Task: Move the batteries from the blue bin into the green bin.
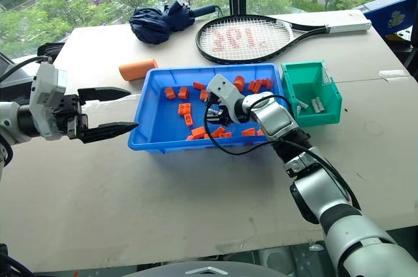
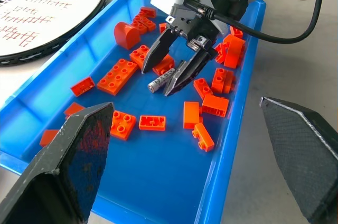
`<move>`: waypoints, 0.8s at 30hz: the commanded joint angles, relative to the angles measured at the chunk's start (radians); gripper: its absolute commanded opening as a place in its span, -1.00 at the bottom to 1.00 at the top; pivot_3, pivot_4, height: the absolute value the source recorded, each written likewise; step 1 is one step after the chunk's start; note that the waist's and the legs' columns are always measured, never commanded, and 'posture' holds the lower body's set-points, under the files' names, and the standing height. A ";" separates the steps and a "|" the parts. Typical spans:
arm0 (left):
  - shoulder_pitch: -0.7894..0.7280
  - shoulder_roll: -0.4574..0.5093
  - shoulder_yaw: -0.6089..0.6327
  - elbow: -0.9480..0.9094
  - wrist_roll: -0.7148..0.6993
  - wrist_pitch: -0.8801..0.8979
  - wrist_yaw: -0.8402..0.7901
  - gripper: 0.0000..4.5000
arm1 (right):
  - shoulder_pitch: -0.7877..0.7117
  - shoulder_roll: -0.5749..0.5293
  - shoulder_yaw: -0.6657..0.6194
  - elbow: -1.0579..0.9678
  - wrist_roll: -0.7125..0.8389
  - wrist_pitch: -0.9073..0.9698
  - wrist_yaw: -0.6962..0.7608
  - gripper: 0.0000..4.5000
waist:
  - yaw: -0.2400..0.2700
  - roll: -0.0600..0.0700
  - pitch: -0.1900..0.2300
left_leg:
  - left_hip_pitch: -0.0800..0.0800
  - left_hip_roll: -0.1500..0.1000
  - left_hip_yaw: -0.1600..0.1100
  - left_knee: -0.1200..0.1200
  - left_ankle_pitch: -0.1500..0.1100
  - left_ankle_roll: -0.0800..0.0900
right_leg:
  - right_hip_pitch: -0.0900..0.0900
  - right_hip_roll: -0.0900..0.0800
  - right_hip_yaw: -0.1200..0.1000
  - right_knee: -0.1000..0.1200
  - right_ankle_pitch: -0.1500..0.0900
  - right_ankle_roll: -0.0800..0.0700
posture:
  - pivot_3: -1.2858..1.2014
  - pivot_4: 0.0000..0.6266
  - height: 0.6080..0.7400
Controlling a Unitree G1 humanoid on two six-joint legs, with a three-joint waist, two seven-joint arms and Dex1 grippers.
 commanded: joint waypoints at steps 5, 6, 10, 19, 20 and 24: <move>-0.027 0.014 0.022 -0.014 -0.005 -0.016 0.009 1.00 | 0.007 -0.016 0.055 -0.037 -0.066 -0.024 0.078 -0.94 | 0.001 0.000 0.000 | 0.000 0.000 0.000 0.000 0.000 0.000 | 0.000 0.000 0.000 0.000 0.000 0.000 | 0.03 -0.52 1.00; -0.032 0.013 0.018 -0.012 -0.005 -0.016 0.008 1.00 | 0.009 -0.017 0.052 -0.041 -0.069 -0.020 0.079 -0.94 | 0.001 0.000 0.000 | 0.000 0.000 0.000 0.000 0.000 0.000 | 0.000 0.000 0.000 0.000 0.000 0.000 | 0.03 -0.52 1.00; -0.054 0.005 0.000 0.001 -0.001 -0.021 0.005 1.00 | 0.014 -0.028 0.048 -0.066 -0.083 0.001 0.090 -0.94 | 0.001 0.000 0.000 | 0.000 0.000 0.000 0.000 0.000 0.000 | 0.000 0.000 0.000 0.000 0.000 0.000 | 0.03 -0.52 1.00; -0.078 -0.005 -0.018 0.012 -0.004 -0.030 0.004 1.00 | 0.025 -0.037 0.058 -0.090 -0.108 0.051 0.111 -0.20 | 0.002 0.000 0.000 | 0.000 0.000 0.000 0.000 0.000 0.000 | 0.000 0.000 0.000 0.000 0.000 0.000 | 0.03 -0.52 1.00; -0.078 -0.005 -0.019 0.012 -0.005 -0.030 0.005 1.00 | 0.028 -0.032 0.054 -0.088 -0.110 0.057 0.103 -0.04 | 0.002 -0.001 -0.001 | 0.000 0.000 0.000 0.000 0.000 0.000 | 0.000 0.000 0.000 0.000 0.000 0.000 | 0.03 -0.52 1.00; -0.078 -0.005 -0.019 0.011 -0.007 -0.029 0.006 1.00 | 0.029 -0.023 0.042 -0.080 -0.111 0.074 0.090 -0.04 | 0.001 -0.001 -0.001 | 0.000 0.000 0.000 0.000 0.000 0.000 | 0.000 0.000 0.000 0.000 0.000 0.000 | 0.03 -0.52 1.00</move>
